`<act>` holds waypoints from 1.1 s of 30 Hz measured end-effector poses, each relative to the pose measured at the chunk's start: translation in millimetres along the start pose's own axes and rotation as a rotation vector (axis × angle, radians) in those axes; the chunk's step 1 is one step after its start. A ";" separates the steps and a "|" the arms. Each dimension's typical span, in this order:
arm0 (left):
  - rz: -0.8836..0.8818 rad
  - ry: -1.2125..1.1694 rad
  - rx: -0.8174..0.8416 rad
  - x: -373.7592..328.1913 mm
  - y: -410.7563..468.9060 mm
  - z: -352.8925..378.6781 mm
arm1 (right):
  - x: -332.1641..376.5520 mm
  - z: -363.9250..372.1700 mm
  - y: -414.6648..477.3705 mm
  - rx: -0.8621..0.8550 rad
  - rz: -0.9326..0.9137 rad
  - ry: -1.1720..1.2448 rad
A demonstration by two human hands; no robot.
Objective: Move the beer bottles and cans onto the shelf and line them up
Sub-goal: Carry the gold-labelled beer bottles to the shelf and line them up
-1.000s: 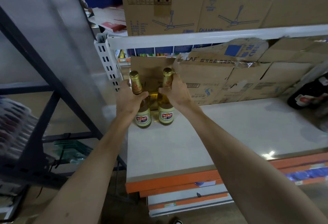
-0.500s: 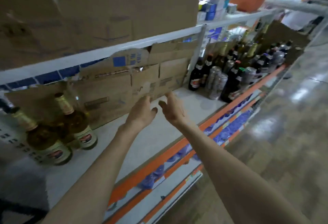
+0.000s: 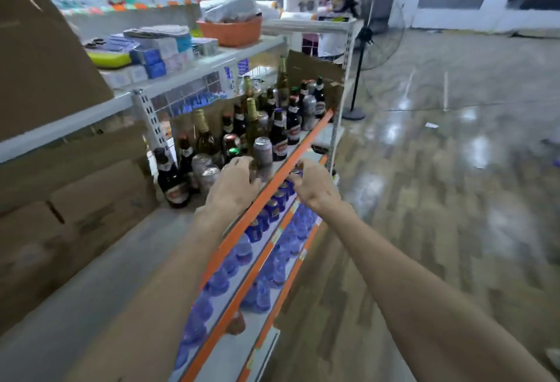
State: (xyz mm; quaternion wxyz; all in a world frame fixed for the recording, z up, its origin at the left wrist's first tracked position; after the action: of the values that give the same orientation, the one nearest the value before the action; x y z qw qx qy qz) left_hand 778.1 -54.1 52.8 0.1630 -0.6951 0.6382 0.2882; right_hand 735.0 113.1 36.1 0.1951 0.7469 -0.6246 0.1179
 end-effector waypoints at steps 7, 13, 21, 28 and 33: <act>-0.100 0.001 -0.050 -27.8 84.5 31.2 | -44.9 -13.1 76.7 0.024 -0.029 0.033; -0.178 -0.022 -0.162 -17.5 179.7 46.5 | -57.1 -3.2 162.7 0.023 -0.120 0.079; -0.396 -0.110 -0.337 25.4 350.0 71.2 | -75.4 13.5 354.3 0.038 -0.191 0.039; -0.525 -0.129 -0.376 53.0 392.8 54.7 | -17.6 71.3 452.3 0.269 -0.404 0.104; -0.573 -0.099 -0.554 83.2 372.7 23.6 | 40.0 116.8 444.6 0.440 -0.635 0.178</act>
State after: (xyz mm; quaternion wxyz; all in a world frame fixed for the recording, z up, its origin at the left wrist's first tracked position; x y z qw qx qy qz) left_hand 409.5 -155.4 36.3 0.0738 -0.8477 0.3083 0.4253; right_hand 299.5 -37.5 12.4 0.1108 0.9137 -0.3030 0.2470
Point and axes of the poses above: each hand's wrist, its own y-axis towards the middle knuckle, its own z-axis out of the palm, x = y × z, the point moved 1 cm from there along y, towards the middle knuckle, and after that the axes turned 10 degrees about -y, right-handed, at the moved point
